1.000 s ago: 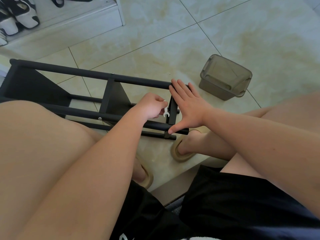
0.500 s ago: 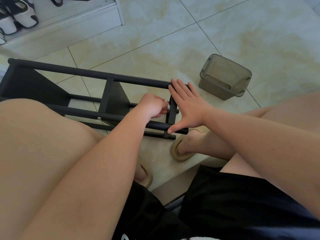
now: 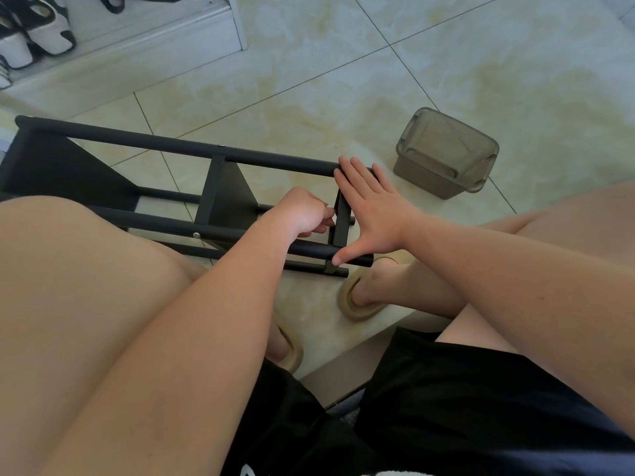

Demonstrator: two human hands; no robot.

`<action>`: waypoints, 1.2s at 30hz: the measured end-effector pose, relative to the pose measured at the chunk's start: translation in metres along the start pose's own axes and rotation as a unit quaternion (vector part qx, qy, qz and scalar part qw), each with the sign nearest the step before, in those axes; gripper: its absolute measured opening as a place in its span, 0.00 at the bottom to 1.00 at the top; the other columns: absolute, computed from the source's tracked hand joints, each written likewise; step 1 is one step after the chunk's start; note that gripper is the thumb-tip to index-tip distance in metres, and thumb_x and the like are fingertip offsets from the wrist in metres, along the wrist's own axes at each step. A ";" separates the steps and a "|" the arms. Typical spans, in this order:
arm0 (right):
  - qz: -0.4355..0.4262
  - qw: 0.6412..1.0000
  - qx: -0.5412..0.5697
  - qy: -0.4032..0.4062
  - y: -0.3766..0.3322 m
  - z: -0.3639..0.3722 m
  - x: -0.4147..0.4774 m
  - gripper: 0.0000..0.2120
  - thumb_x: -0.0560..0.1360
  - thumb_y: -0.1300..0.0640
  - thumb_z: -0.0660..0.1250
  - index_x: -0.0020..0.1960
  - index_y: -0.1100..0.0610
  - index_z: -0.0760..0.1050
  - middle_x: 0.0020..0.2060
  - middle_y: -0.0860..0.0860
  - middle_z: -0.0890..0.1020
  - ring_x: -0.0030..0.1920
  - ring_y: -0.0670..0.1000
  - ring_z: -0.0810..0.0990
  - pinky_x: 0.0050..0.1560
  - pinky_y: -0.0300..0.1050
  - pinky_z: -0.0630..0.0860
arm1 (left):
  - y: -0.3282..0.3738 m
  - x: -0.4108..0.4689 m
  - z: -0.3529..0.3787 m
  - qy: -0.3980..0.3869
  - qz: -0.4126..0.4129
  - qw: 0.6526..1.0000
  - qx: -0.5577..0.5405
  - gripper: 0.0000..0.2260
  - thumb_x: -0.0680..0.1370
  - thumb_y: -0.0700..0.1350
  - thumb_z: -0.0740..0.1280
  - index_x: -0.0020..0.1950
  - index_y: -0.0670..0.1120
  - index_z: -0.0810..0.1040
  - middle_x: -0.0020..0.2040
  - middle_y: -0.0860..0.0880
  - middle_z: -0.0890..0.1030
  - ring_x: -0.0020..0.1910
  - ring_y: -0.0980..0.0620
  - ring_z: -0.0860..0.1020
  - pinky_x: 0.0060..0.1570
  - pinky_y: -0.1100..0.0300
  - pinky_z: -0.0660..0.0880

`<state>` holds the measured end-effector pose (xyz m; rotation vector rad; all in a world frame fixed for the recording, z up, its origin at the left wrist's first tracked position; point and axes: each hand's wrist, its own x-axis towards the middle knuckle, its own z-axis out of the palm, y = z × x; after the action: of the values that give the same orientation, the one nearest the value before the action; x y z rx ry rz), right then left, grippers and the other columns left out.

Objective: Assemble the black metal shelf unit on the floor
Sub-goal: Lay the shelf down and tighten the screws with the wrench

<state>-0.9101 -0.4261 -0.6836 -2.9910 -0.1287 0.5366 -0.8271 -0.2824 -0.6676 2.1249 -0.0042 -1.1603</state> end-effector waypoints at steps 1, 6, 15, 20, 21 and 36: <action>0.000 1.000 0.000 0.000 0.000 0.000 0.000 0.73 0.56 0.12 0.51 0.82 0.61 0.36 0.81 0.57 0.35 0.80 0.55 0.32 0.75 0.52 0.27 | 0.000 0.000 0.000 -0.003 -0.001 1.000 0.003 0.05 0.81 0.45 0.66 0.54 0.46 0.78 0.38 0.54 0.84 0.39 0.58 0.82 0.54 0.55 0.78; 0.000 1.000 0.001 0.001 0.000 0.001 0.000 0.73 0.56 0.12 0.51 0.82 0.61 0.36 0.81 0.57 0.35 0.80 0.55 0.32 0.75 0.52 0.27 | 0.000 0.001 0.000 -0.019 -0.008 1.000 0.013 0.05 0.81 0.45 0.65 0.46 0.48 0.77 0.36 0.54 0.84 0.39 0.57 0.82 0.54 0.54 0.78; 0.000 1.000 0.003 0.000 0.000 0.002 0.000 0.73 0.55 0.12 0.51 0.82 0.61 0.36 0.81 0.57 0.35 0.80 0.55 0.32 0.76 0.54 0.29 | 0.002 0.000 0.002 -0.024 -0.031 0.999 0.011 0.04 0.82 0.45 0.64 0.48 0.47 0.76 0.40 0.53 0.84 0.40 0.57 0.81 0.53 0.55 0.76; 0.000 1.000 0.002 0.002 -0.001 0.002 -0.001 0.73 0.55 0.12 0.51 0.82 0.61 0.36 0.81 0.57 0.35 0.80 0.56 0.33 0.77 0.55 0.31 | 0.001 0.007 0.004 -0.023 -0.064 0.998 0.013 0.07 0.82 0.45 0.63 0.45 0.47 0.76 0.30 0.56 0.83 0.38 0.58 0.81 0.47 0.57 0.76; 0.000 1.000 0.003 0.001 -0.001 0.002 -0.001 0.73 0.55 0.12 0.51 0.82 0.61 0.36 0.81 0.57 0.35 0.80 0.56 0.33 0.77 0.55 0.30 | 0.000 0.008 0.004 -0.022 -0.066 0.997 0.014 0.07 0.82 0.46 0.63 0.45 0.47 0.76 0.28 0.56 0.82 0.38 0.58 0.81 0.45 0.58 0.76; -0.001 1.000 0.003 -0.002 -0.002 0.002 -0.001 0.73 0.55 0.12 0.51 0.81 0.61 0.35 0.80 0.57 0.34 0.80 0.55 0.31 0.76 0.54 0.29 | 0.001 0.004 0.001 -0.052 -0.034 0.994 0.094 0.10 0.82 0.41 0.58 0.46 0.46 0.77 0.30 0.56 0.83 0.43 0.56 0.80 0.51 0.57 0.78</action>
<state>-0.9122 -0.4245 -0.6848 -2.9838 -0.1305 0.5411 -0.8252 -0.2853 -0.6698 2.2401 -0.0934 -1.3570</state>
